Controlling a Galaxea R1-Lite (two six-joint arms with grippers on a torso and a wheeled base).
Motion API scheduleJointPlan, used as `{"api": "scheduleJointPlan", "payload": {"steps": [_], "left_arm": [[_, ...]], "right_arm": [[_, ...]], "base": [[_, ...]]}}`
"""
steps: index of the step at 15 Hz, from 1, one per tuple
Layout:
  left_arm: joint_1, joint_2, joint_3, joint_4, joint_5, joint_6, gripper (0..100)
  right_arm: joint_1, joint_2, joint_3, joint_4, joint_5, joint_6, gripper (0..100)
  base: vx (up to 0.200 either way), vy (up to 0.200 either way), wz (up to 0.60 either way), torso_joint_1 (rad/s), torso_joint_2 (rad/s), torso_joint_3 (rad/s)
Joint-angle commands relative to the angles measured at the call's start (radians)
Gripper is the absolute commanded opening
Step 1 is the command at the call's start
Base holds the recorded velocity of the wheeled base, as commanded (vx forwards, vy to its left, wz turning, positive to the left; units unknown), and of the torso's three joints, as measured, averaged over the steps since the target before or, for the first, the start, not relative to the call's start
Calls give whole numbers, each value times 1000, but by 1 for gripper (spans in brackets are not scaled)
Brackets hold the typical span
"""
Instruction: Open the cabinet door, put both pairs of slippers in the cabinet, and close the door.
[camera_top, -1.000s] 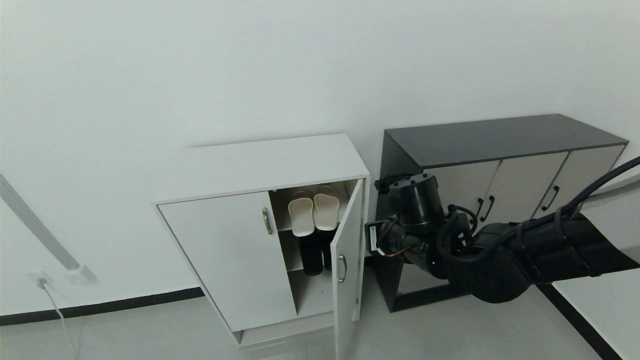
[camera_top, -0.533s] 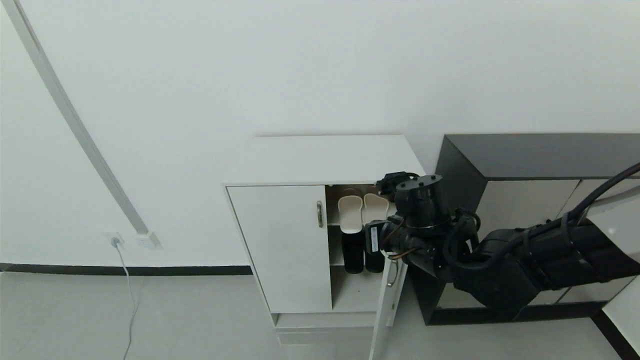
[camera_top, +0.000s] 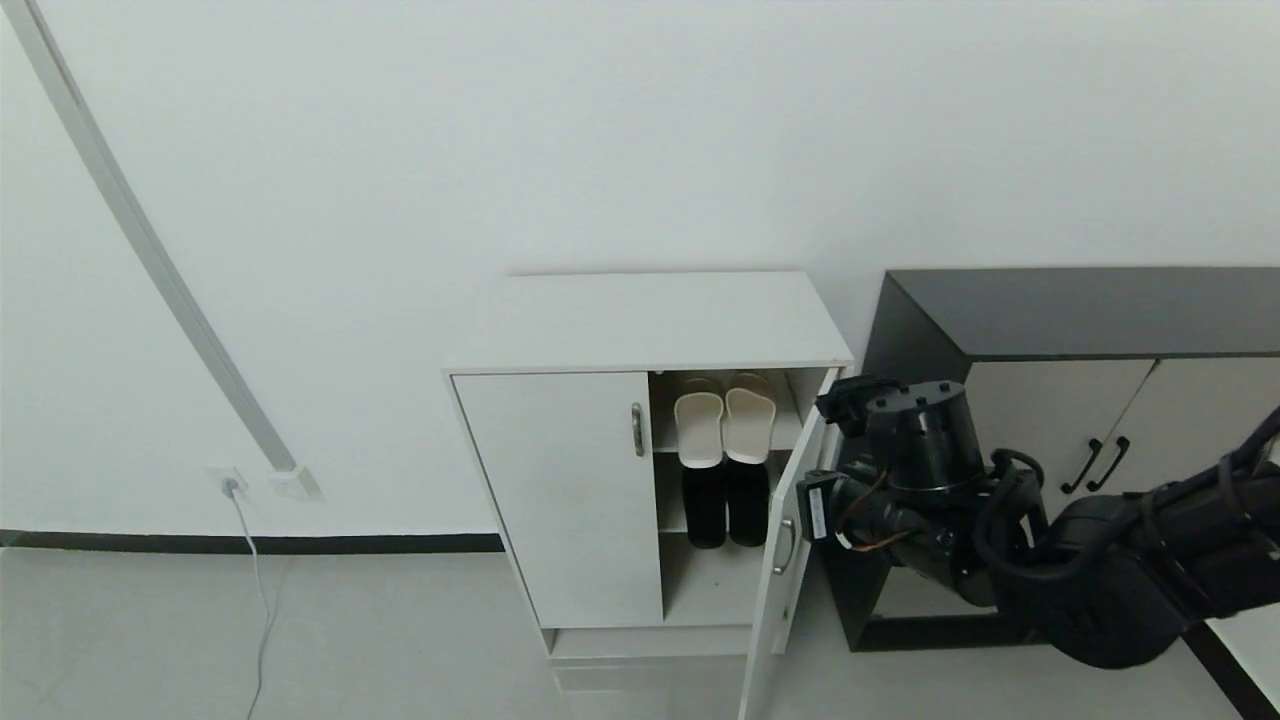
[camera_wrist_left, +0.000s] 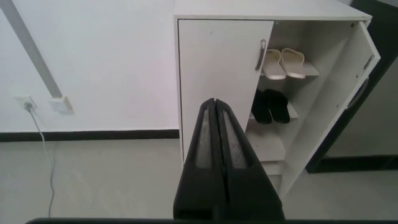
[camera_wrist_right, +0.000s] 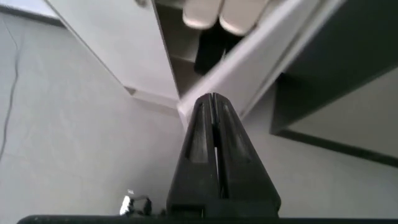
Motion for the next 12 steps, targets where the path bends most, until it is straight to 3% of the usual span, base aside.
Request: {"api": "scheduleJointPlan", "payload": {"steps": [1,2,6,12], "left_arm": [[0,1,0,0,0,0,0],[0,1,0,0,0,0,0],[0,1,0,0,0,-2,0],[0,1,0,0,0,-2,0]], "right_arm": [[-21,-60,85,-4,2,1,0],[-34,-65,115,-4,4,3,0],[-41,-57,183,-5,14,7,0],[-40,115,117,-128,14,0,0]], "base": [[200,0,0,-17,-2,2],[200,0,0,-12,7,7],[0,0,0,0,0,0],[0,0,0,0,0,0]]}}
